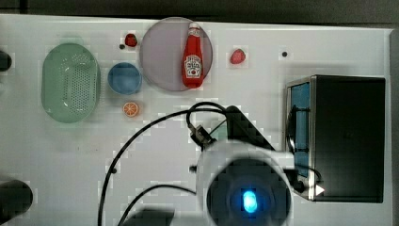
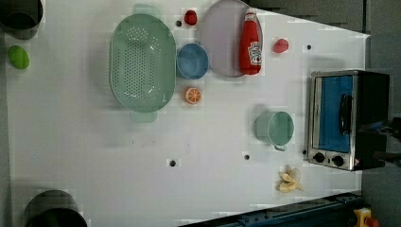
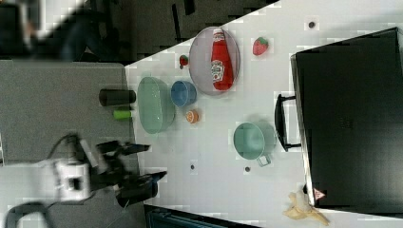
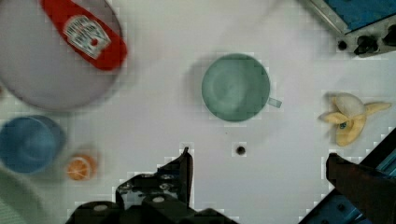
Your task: Drag mug right to left.
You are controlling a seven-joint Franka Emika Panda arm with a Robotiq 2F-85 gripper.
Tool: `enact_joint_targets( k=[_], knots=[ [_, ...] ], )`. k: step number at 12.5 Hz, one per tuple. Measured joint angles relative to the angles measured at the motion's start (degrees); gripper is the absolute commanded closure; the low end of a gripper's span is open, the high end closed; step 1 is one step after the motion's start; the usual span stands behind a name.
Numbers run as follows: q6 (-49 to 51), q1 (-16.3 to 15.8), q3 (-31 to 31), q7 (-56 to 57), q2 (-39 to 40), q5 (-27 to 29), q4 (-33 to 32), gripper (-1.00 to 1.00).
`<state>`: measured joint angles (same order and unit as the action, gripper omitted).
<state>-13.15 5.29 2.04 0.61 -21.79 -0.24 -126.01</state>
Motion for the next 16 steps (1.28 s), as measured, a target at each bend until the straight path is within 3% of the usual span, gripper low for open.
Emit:
enact_joint_targets(
  k=[7, 14, 15, 16],
  knots=[
    [-22.0, -0.3, 1.1, 17.8, 17.8, 1.1, -15.4, -1.00],
    [-42.1, -0.6, 1.6, 34.1, 31.1, -1.3, -16.1, -1.00],
    [-44.1, -0.7, 1.6, 34.7, 32.6, -1.6, -16.1, -0.93],
    [-45.9, -0.9, 1.4, 35.5, 34.2, -2.7, -16.1, -0.70]
  ],
)
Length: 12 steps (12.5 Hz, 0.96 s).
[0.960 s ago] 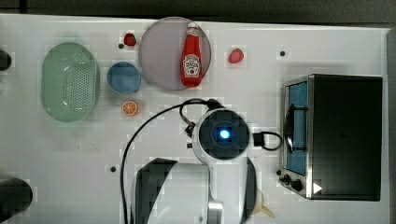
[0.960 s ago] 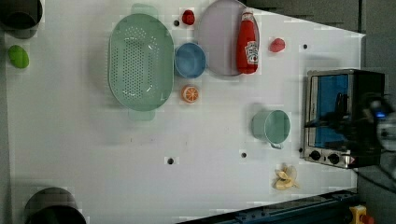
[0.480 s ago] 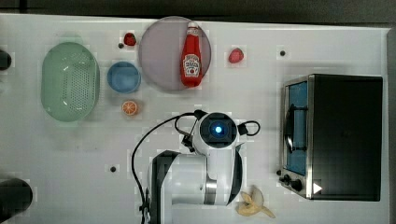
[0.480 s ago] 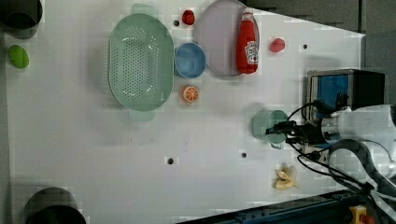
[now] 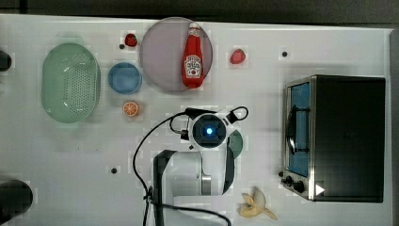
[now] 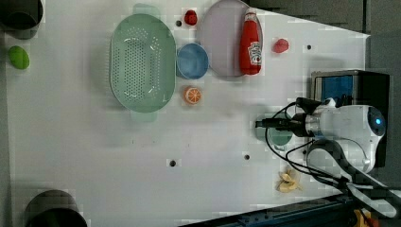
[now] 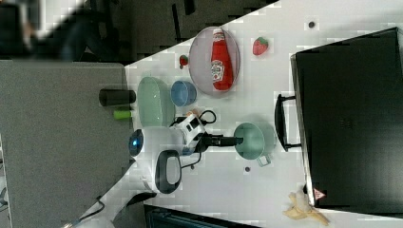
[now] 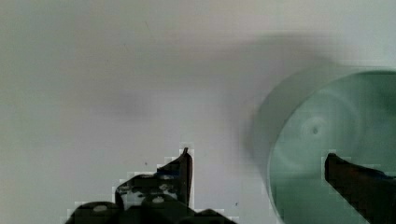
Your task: Drag mug right to left.
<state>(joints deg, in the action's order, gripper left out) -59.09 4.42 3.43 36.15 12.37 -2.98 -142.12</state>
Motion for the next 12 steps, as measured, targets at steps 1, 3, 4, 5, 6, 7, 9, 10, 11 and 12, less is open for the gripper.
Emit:
enact_joint_targets(
  k=[1, 3, 4, 5, 6, 7, 9, 10, 11, 12],
  knots=[
    [-1.8, 0.0, -0.2, 0.8, 1.7, -0.8, 0.0, -0.43],
    [-3.0, 0.0, -0.5, 1.2, 4.2, -2.9, -0.2, 0.05],
    [-3.1, 0.1, -0.7, 1.2, 4.9, -3.2, -0.4, 0.28],
    [-3.1, 0.1, -0.8, 1.2, 5.4, -3.2, -0.7, 0.51],
    [-3.5, 0.1, -0.8, 1.2, 5.4, -3.2, -0.8, 0.65],
    [-4.3, 0.0, -0.6, 1.2, 5.4, -3.3, -0.6, 0.65],
    [-4.5, -0.1, -0.1, 1.4, 5.2, -3.3, -0.3, 0.65],
    [-4.8, -0.2, 0.5, 1.4, 5.1, -3.2, -0.3, 0.65],
    [-4.8, -0.2, 1.3, 1.4, 5.0, -3.3, -0.2, 0.65],
    [-4.9, -0.2, 2.2, 1.4, 5.0, -3.3, 0.1, 0.65]
  ],
)
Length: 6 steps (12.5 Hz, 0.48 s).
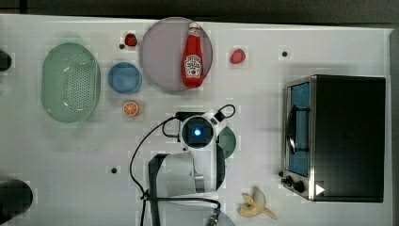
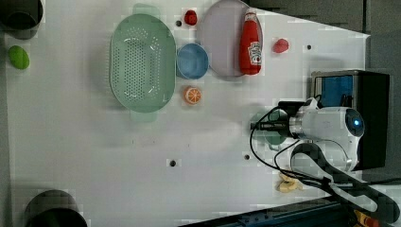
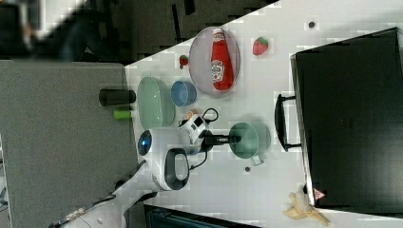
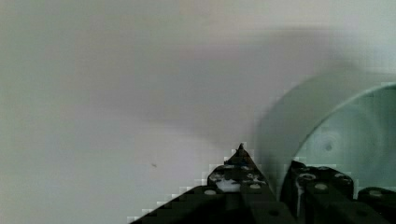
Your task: Drag mug right to left.
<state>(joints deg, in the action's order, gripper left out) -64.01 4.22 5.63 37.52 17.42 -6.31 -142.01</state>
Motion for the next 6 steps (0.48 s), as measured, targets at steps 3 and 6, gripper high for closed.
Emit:
enact_joint_targets(
  k=[3, 6],
  knots=[
    [-0.1, -1.1, 1.6, -0.5, -0.3, 0.0, -0.1, 0.65],
    [-0.2, -2.2, 4.2, -4.7, -0.2, -0.1, 0.0, 0.65]
  ],
)
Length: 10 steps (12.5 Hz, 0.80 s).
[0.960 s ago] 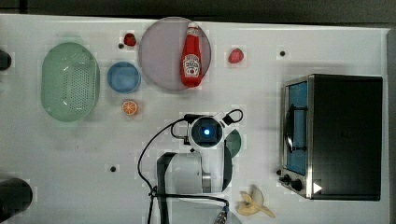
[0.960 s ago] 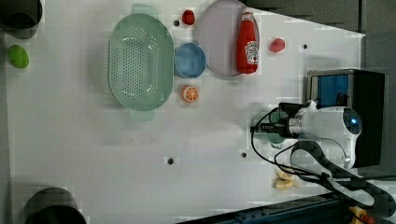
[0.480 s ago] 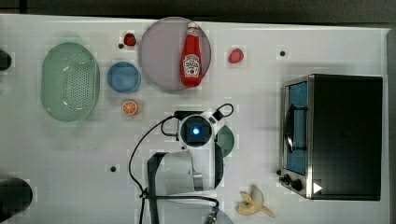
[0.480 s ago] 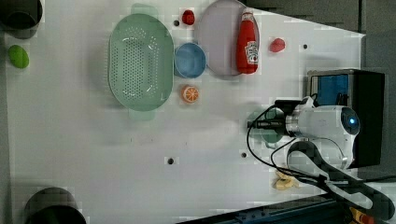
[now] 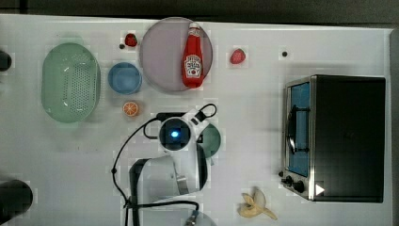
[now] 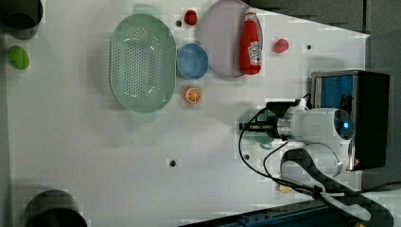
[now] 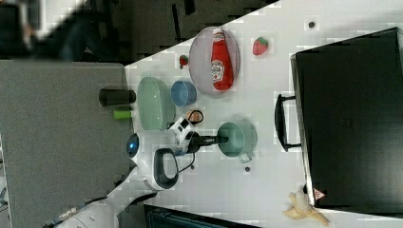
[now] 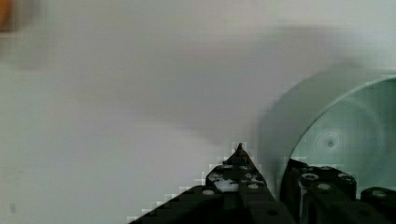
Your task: Drag mug right to left.
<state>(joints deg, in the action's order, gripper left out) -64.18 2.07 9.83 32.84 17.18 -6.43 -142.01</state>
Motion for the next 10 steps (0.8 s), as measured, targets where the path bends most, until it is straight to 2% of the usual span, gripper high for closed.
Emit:
enact_joint_targets(
  k=[8, 10],
  knots=[
    [4.7, -6.4, 1.5, -9.1, 0.7, 0.0, 1.3, 0.65],
    [5.3, -7.8, 1.4, -12.0, 2.1, 0.1, 3.8, 0.65]
  ],
)
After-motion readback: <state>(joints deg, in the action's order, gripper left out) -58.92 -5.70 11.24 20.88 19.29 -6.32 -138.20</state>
